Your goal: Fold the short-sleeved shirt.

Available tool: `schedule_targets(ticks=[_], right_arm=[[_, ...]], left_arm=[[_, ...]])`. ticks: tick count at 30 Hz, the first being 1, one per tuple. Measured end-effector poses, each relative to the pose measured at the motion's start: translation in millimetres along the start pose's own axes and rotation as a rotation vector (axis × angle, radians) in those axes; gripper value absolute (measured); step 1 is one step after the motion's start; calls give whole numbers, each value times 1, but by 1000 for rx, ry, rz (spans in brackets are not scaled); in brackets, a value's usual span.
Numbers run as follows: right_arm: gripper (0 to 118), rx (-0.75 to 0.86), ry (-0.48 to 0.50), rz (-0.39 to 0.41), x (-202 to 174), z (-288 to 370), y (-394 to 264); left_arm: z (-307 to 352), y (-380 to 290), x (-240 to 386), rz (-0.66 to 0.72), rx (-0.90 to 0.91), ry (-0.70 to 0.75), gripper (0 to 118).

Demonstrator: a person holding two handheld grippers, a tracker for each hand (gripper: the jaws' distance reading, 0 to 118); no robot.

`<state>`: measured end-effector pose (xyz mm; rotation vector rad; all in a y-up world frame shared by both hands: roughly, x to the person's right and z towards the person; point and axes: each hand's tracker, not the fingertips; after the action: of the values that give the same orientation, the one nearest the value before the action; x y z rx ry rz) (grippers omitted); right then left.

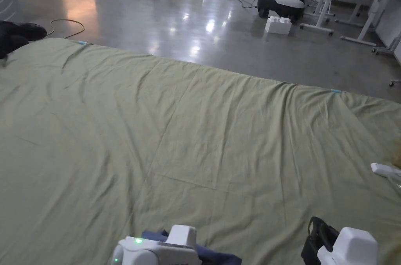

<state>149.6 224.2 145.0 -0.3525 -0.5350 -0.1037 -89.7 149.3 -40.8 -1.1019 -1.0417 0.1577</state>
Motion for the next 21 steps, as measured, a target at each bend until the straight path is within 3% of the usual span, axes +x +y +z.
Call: schedule_targets(ticks=[5, 14, 18, 21], right_arm=[[2, 84, -15, 10, -11, 0, 25], [2, 281, -93, 119, -50, -5, 68], [2, 320, -121, 108, -61, -5, 78], [2, 336, -137, 114, -63, -4, 82]], left_arm=[[67, 37, 5, -147, 314, 67, 8], [144, 58, 11, -416, 823, 588, 8], [156, 58, 5, -472, 925, 708, 8], [162, 56, -2, -433, 918, 691, 8]])
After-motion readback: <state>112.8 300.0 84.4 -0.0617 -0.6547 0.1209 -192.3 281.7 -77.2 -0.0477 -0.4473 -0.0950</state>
